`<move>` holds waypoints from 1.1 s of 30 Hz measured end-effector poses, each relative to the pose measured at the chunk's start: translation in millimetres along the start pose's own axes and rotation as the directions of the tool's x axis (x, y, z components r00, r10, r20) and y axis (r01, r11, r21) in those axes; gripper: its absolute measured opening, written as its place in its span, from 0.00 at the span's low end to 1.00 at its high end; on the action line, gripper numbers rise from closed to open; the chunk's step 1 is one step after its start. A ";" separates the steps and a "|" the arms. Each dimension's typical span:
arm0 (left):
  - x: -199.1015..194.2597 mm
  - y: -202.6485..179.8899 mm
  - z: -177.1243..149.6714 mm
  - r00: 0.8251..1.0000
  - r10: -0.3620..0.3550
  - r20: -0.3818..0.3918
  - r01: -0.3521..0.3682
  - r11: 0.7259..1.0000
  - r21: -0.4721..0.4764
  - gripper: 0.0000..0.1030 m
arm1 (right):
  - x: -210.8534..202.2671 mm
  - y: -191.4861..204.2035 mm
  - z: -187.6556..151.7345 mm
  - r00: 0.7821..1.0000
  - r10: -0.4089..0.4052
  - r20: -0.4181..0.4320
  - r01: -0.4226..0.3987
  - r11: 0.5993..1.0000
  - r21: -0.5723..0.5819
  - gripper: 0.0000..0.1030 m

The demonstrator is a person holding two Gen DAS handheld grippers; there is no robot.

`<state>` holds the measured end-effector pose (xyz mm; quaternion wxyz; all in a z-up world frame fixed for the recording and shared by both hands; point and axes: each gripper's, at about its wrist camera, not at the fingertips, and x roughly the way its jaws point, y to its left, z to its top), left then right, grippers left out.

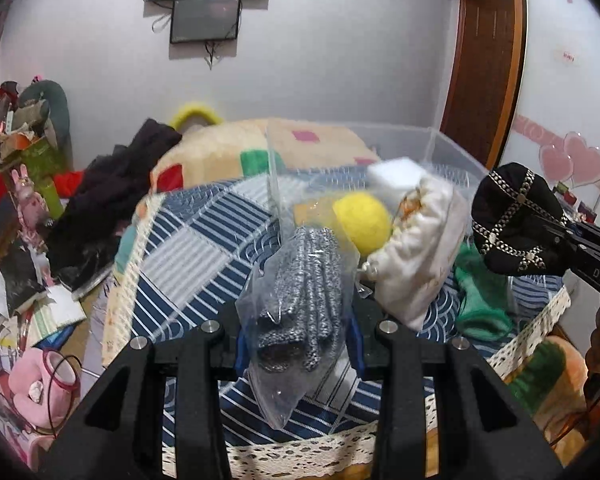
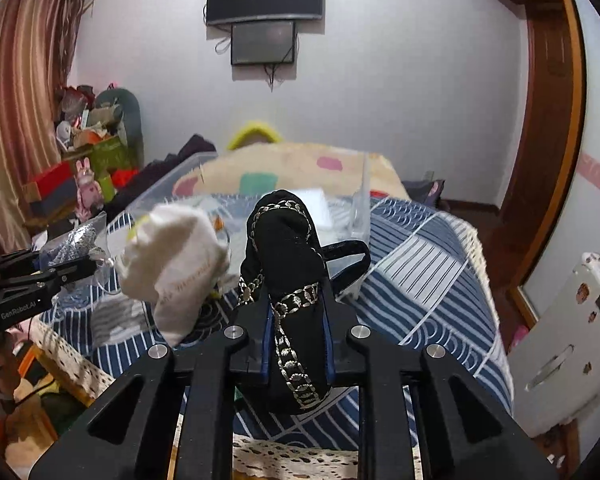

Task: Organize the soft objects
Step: 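Lower the steel wool bag into the box with the left tool while the right tool places the purse in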

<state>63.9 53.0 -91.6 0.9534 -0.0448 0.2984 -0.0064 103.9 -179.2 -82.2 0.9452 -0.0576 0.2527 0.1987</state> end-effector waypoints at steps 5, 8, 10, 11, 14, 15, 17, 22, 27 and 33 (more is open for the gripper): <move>-12.0 4.5 18.7 0.998 -0.008 0.058 0.008 1.000 -0.013 0.37 | -8.6 -7.1 9.5 0.999 -0.016 0.046 0.015 1.000 0.011 0.16; -13.1 4.6 28.9 0.997 -0.003 0.080 0.005 1.000 -0.015 0.37 | -12.9 -11.4 16.9 0.997 -0.024 0.074 0.022 0.999 0.025 0.16; -12.0 3.4 35.0 0.996 -0.011 0.087 0.013 1.000 -0.021 0.37 | -16.1 -9.4 21.2 0.995 -0.032 0.093 0.029 0.999 0.028 0.16; -10.2 3.9 38.2 0.996 -0.014 0.089 0.017 1.000 -0.024 0.37 | -16.4 -10.1 23.8 0.994 -0.033 0.103 0.030 0.999 0.030 0.16; -2.8 1.8 48.2 0.995 -0.011 0.095 0.013 1.000 -0.021 0.37 | -15.2 -11.8 33.4 0.991 -0.035 0.133 0.030 0.999 0.037 0.16; -0.6 1.2 50.9 0.995 -0.014 0.095 0.016 1.000 -0.020 0.37 | -14.6 -12.3 35.7 0.990 -0.035 0.139 0.030 0.999 0.037 0.16; 5.1 -0.9 57.0 0.996 -0.019 0.092 0.021 1.000 -0.020 0.37 | -10.8 -12.9 41.8 0.988 -0.036 0.152 0.030 0.999 0.041 0.16; 26.5 -8.2 71.0 0.997 -0.043 0.071 0.044 0.999 -0.010 0.37 | 4.3 -7.9 49.7 0.988 -0.033 0.151 0.026 0.999 0.044 0.16; 58.5 -12.5 83.8 0.997 -0.073 0.013 0.073 0.997 -0.011 0.37 | 24.8 -4.7 52.7 0.993 -0.028 0.115 0.023 0.999 0.047 0.16; 94.7 -19.9 93.6 0.992 -0.105 -0.064 0.105 0.994 0.002 0.37 | 49.6 -2.6 58.4 0.998 -0.009 0.064 0.006 0.999 0.046 0.16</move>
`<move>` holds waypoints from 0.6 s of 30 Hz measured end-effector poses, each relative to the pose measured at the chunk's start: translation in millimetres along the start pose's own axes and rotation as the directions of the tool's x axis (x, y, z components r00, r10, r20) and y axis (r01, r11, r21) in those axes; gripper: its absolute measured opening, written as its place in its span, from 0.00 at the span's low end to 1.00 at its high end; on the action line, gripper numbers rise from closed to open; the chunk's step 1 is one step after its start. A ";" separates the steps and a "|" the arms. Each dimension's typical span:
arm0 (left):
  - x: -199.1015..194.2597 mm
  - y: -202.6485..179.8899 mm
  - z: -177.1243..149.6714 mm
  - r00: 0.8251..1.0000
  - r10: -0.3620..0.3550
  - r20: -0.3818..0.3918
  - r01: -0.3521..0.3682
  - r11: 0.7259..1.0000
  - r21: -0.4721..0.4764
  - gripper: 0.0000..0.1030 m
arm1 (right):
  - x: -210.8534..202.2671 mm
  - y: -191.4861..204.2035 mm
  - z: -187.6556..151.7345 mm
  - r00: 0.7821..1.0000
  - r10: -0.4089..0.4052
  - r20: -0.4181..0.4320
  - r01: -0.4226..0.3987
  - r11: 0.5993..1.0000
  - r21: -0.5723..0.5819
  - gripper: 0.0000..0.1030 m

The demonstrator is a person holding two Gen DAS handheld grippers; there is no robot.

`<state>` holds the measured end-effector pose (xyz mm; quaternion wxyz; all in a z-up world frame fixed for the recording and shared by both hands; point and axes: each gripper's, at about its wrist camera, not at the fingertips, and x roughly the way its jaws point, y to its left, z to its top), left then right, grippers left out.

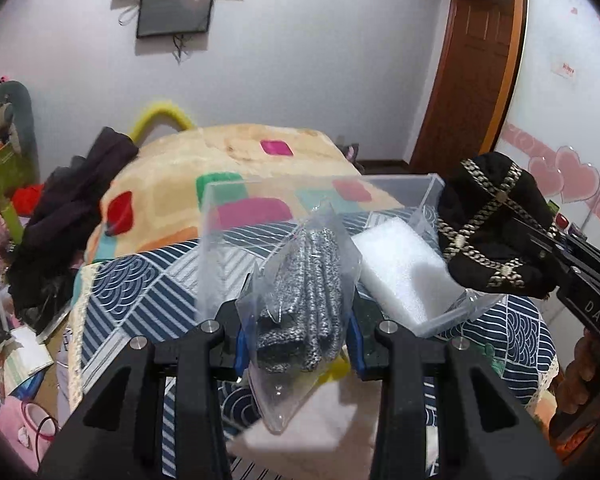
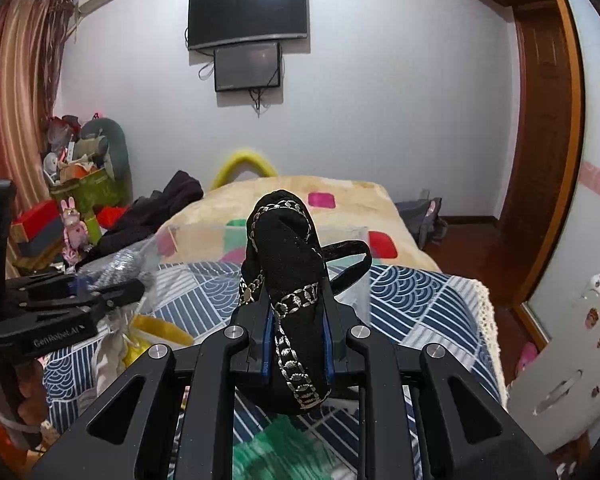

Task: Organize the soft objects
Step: 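Lower the steel wool bag into the box with the left tool while the right tool places the purse in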

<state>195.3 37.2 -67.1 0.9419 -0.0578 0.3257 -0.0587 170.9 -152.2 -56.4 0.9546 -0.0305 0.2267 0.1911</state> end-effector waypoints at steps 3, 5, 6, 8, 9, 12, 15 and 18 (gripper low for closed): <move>12.4 -4.1 3.2 1.000 0.011 -0.020 -0.010 1.000 0.014 0.37 | 11.6 5.3 3.2 0.999 0.026 -0.025 -0.026 1.000 -0.006 0.16; 19.3 -4.8 5.2 0.999 0.019 -0.031 -0.018 1.000 0.017 0.37 | 18.9 7.5 3.3 0.998 0.046 -0.048 -0.047 0.999 -0.015 0.16; 23.5 -4.5 6.4 0.999 0.022 -0.040 -0.021 1.000 0.017 0.37 | 23.1 9.7 2.8 0.997 0.056 -0.062 -0.057 0.998 -0.018 0.16; 29.8 -4.4 6.8 0.998 0.030 -0.059 -0.029 0.999 0.019 0.39 | 31.7 14.2 2.5 0.994 0.065 -0.090 -0.068 0.997 -0.031 0.16; 32.9 -4.3 6.4 0.997 0.036 -0.070 -0.034 0.999 0.020 0.43 | 34.9 16.4 1.2 0.993 0.065 -0.101 -0.069 0.997 -0.038 0.17; 38.9 -2.8 5.5 0.995 0.039 -0.089 -0.039 0.999 0.012 0.55 | 40.6 22.9 -3.3 0.990 0.064 -0.129 -0.072 0.995 -0.065 0.20; 36.3 -2.3 5.6 0.996 0.048 -0.078 -0.047 0.999 0.009 0.66 | 40.7 26.2 -4.9 0.989 0.039 -0.140 -0.053 0.994 -0.096 0.26; 27.8 -5.2 5.7 0.997 0.044 -0.057 -0.043 0.999 0.017 0.69 | 40.9 24.2 -5.0 0.987 0.032 -0.156 -0.047 0.994 -0.097 0.50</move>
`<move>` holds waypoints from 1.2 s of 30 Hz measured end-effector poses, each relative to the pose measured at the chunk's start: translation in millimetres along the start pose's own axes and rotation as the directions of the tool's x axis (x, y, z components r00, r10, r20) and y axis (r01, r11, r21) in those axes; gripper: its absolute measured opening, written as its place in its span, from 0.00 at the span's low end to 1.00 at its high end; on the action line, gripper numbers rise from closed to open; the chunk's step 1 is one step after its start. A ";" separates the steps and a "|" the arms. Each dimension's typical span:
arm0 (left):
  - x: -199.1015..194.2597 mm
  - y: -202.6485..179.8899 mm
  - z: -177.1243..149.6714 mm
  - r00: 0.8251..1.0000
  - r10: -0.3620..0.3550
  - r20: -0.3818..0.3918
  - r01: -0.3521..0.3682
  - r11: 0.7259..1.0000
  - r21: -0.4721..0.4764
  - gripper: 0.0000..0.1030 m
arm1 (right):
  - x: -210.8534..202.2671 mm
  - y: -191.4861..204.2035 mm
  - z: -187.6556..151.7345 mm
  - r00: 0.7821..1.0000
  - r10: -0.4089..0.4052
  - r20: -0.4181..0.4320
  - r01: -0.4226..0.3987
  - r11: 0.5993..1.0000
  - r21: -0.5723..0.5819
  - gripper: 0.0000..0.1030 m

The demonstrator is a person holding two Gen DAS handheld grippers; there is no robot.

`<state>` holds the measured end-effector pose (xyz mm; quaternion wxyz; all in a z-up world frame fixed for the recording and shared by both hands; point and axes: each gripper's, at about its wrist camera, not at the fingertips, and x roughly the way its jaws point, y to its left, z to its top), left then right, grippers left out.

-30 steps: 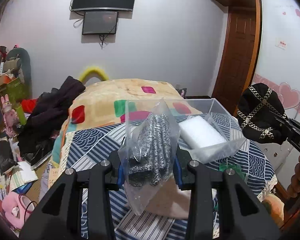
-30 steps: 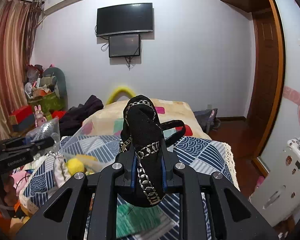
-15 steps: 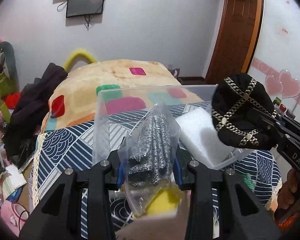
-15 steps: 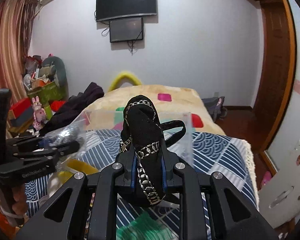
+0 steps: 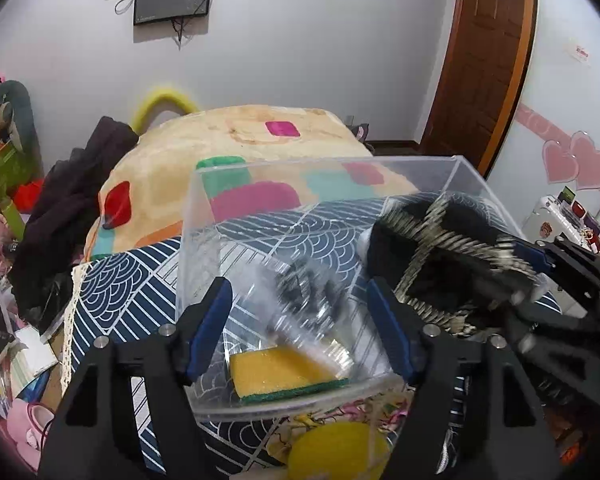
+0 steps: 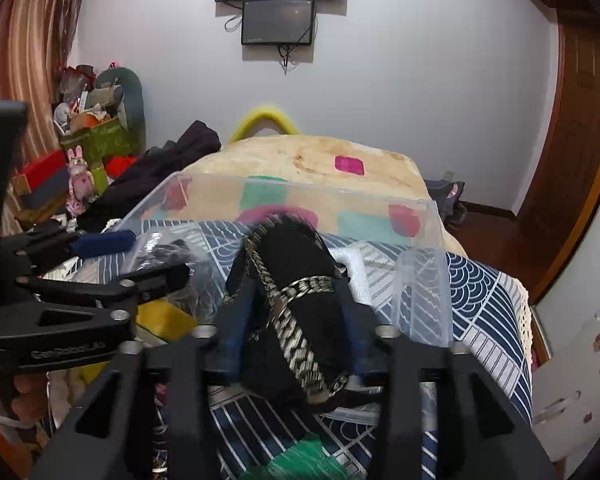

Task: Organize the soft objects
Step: 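Lower the steel wool bag into the box with the left tool while the right tool places the purse in, then grasp the white drawstring bag with the left tool while the right tool grasps the green knit glove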

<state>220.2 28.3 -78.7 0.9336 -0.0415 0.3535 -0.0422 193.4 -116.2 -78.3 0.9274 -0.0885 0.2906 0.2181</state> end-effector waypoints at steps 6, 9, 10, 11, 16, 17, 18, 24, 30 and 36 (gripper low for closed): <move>-32.3 -4.4 2.7 0.997 0.006 0.073 -0.007 1.000 0.018 0.83 | -14.0 -7.5 1.6 1.000 -0.018 0.019 0.018 1.000 0.008 0.60; -49.7 -6.4 2.9 0.993 0.018 0.113 -0.021 0.999 0.026 0.90 | -28.5 -11.1 2.3 0.998 -0.031 0.053 0.030 0.999 0.012 0.64; -56.0 -7.2 2.0 0.992 0.026 0.125 -0.030 0.999 0.032 0.91 | -33.6 -12.3 2.5 0.997 -0.035 0.065 0.035 0.999 0.012 0.66; -60.3 -7.8 1.2 0.991 0.030 0.132 -0.035 0.999 0.036 0.93 | -39.3 -13.3 2.3 0.996 -0.040 0.078 0.039 0.999 0.013 0.69; -83.4 -6.9 -10.6 0.987 0.035 0.156 -0.040 0.999 0.029 0.96 | -64.0 -17.0 -1.6 0.990 -0.060 0.129 0.058 0.998 0.023 0.79; -86.8 -5.6 -14.6 0.987 0.037 0.154 -0.041 0.999 0.021 0.96 | -66.2 -17.0 -2.2 0.989 -0.061 0.131 0.058 0.998 0.023 0.80; -88.5 -5.1 -17.5 0.988 0.041 0.152 -0.044 0.999 0.017 0.96 | -69.7 -17.2 -4.0 0.989 -0.060 0.134 0.058 0.998 0.023 0.80; -92.1 -5.4 -49.2 0.993 0.038 0.114 -0.040 0.999 0.019 0.97 | -76.1 -14.6 -23.3 0.991 -0.064 0.114 0.061 0.998 0.028 0.86; -72.6 -5.1 -81.6 1.000 0.015 0.022 -0.015 1.000 -0.014 0.97 | -56.6 -10.6 -51.8 0.998 -0.057 0.013 0.057 0.998 0.037 0.86; -59.4 -4.3 -105.5 1.000 -0.010 -0.011 0.009 0.999 -0.054 0.97 | -33.1 -9.6 -79.7 0.995 -0.037 -0.092 0.042 0.998 0.051 0.86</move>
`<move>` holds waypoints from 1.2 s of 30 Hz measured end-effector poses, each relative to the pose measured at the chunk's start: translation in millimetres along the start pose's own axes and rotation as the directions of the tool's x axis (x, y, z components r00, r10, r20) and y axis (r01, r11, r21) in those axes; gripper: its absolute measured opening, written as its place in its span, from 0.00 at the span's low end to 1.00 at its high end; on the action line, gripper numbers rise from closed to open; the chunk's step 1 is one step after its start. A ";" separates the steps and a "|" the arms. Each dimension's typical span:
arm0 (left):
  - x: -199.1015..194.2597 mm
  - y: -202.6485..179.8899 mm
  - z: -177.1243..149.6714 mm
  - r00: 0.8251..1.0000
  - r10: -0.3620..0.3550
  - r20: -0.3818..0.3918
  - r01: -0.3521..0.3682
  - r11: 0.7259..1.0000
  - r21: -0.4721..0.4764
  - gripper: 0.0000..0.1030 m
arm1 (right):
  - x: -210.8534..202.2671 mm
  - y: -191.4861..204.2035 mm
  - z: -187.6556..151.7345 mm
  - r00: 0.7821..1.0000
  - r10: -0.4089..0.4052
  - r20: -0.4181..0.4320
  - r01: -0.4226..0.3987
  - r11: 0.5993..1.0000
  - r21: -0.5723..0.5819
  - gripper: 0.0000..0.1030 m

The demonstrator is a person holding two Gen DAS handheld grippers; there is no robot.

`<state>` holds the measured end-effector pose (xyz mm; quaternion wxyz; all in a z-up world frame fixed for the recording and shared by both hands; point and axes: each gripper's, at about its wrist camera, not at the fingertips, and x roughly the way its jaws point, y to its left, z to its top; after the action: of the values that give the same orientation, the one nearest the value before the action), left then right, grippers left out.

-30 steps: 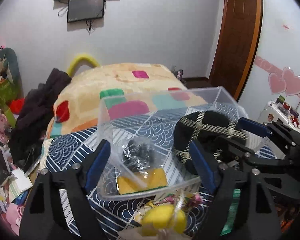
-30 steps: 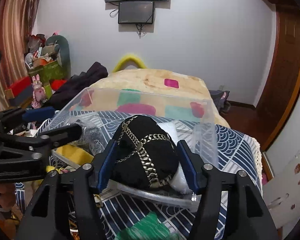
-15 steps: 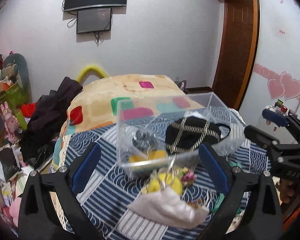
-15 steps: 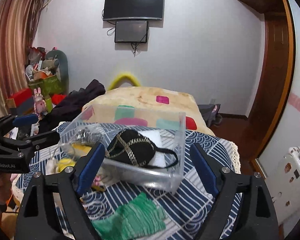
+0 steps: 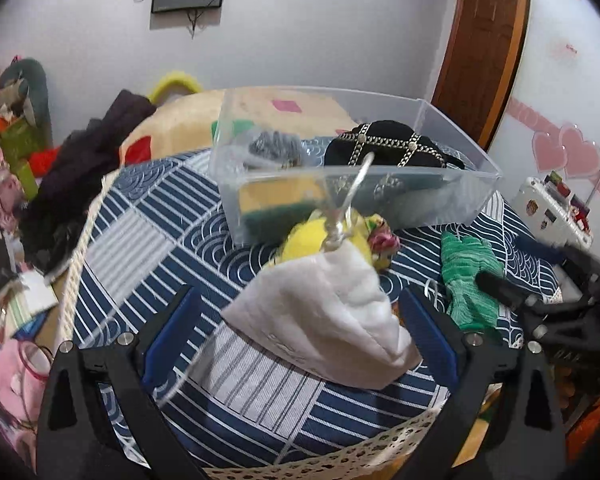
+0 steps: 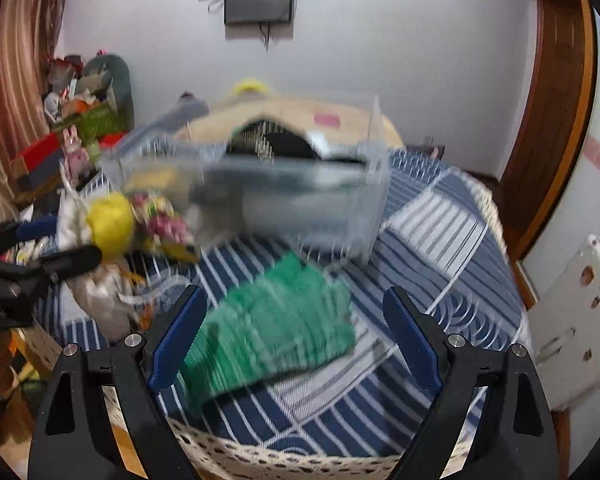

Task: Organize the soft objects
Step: 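Grasp the white drawstring bag with the left tool while the right tool grasps the green knit glove, then drop the white bag into the box with the left tool while the right tool drops the glove in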

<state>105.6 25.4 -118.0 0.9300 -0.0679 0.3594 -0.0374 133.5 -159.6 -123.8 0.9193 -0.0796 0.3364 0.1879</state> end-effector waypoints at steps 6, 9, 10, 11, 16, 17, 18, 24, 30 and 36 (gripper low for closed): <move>3.6 4.9 -14.1 0.998 -0.066 -0.021 0.065 0.997 -0.036 0.65 | 9.3 3.6 -9.5 0.998 0.041 -0.042 -0.041 0.999 -0.001 0.70; 2.7 9.4 -18.8 0.997 -0.079 -0.023 0.078 0.996 -0.050 0.46 | 8.4 5.2 -7.5 0.997 0.070 -0.045 -0.070 0.998 0.005 0.50; 2.1 9.5 -19.7 0.996 -0.087 -0.026 0.085 0.995 -0.051 0.41 | 7.4 5.8 -7.3 0.996 0.074 -0.041 -0.073 0.997 0.005 0.46; 1.2 9.4 -20.2 0.995 -0.092 -0.027 0.091 0.995 -0.051 0.35 | 6.3 6.4 -7.5 0.997 0.075 -0.035 -0.075 0.997 0.005 0.39; -10.6 4.6 -21.7 0.998 -0.058 0.009 0.058 0.998 -0.023 0.19 | 1.4 8.8 -8.7 0.997 0.078 -0.004 -0.078 0.997 -0.005 0.22; -13.4 3.3 -21.7 0.999 -0.049 0.017 0.050 0.999 -0.016 0.17 | -0.3 9.2 -8.9 0.997 0.077 0.004 -0.077 0.997 -0.008 0.20; -16.9 2.0 -21.1 0.999 -0.039 0.029 0.039 0.999 -0.010 0.16 | -2.4 9.4 -8.7 0.997 0.073 0.013 -0.073 0.997 -0.011 0.17; -44.4 0.1 -13.3 0.994 -0.003 0.110 0.002 1.000 0.003 0.16 | -12.6 7.8 -6.2 0.996 0.066 0.065 -0.064 0.998 -0.025 0.16; -67.2 0.9 0.4 0.984 0.013 0.178 -0.014 1.000 0.007 0.16 | -27.7 7.1 -2.3 0.991 0.046 0.127 -0.042 0.998 -0.040 0.15; -79.4 0.7 20.4 0.971 0.026 0.238 -0.030 0.999 0.014 0.16 | -39.7 0.7 10.8 0.982 0.034 0.187 -0.028 0.999 -0.035 0.15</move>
<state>60.8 37.5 -50.5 0.9673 -0.0585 0.2459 -0.0190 111.7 -167.5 -89.9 0.9425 -0.0710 0.2465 0.2143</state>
